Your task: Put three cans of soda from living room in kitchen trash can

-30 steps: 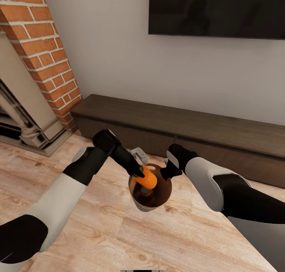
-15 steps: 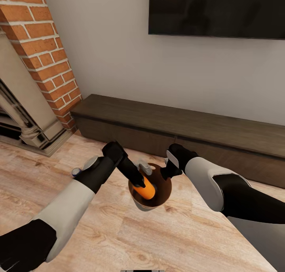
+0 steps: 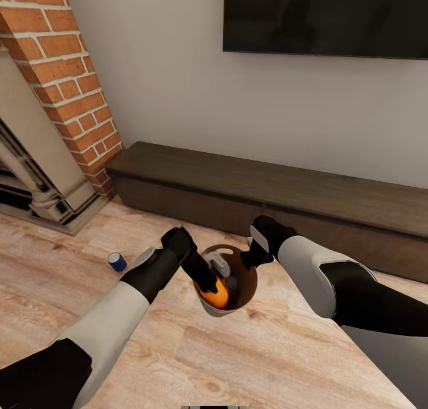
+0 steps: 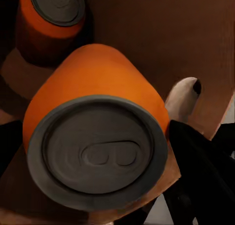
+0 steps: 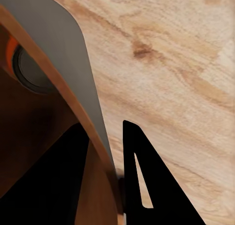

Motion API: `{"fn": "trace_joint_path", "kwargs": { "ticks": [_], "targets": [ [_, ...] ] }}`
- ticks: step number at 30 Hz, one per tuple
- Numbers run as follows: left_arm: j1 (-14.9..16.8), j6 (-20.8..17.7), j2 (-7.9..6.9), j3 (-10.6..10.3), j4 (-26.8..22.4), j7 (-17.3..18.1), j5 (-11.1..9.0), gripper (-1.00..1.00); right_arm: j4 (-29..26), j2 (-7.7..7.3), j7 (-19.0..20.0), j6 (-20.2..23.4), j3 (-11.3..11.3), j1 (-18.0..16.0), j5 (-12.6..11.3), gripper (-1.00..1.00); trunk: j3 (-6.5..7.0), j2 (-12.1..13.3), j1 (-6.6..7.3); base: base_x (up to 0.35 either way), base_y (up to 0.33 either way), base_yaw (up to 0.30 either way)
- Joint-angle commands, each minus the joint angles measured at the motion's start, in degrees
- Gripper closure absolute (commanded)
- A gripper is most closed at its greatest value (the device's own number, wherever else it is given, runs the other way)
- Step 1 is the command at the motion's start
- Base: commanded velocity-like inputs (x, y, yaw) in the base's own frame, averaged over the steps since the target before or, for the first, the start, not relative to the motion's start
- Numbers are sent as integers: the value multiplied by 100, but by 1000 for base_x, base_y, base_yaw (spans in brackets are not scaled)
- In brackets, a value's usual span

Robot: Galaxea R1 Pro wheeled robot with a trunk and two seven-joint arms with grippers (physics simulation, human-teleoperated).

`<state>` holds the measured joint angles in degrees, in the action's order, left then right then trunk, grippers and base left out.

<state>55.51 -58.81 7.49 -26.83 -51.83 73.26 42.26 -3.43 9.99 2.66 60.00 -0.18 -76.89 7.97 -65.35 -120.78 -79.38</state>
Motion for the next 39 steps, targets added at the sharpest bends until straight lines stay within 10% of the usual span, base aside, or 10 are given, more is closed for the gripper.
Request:
{"fn": "trace_joint_path", "kwargs": {
  "ticks": [1,39],
  "targets": [
    [-9,16,2,1,35,-85,-36,100,0,1,4,0,-98,-2,-129,100,1,0,1,0,0,0],
    [-41,108,26,-4,168,-1044,-294,100,-2,1,689,0,-112,-63,-208,100,1,0,1,0,0,0]
  ]
}}
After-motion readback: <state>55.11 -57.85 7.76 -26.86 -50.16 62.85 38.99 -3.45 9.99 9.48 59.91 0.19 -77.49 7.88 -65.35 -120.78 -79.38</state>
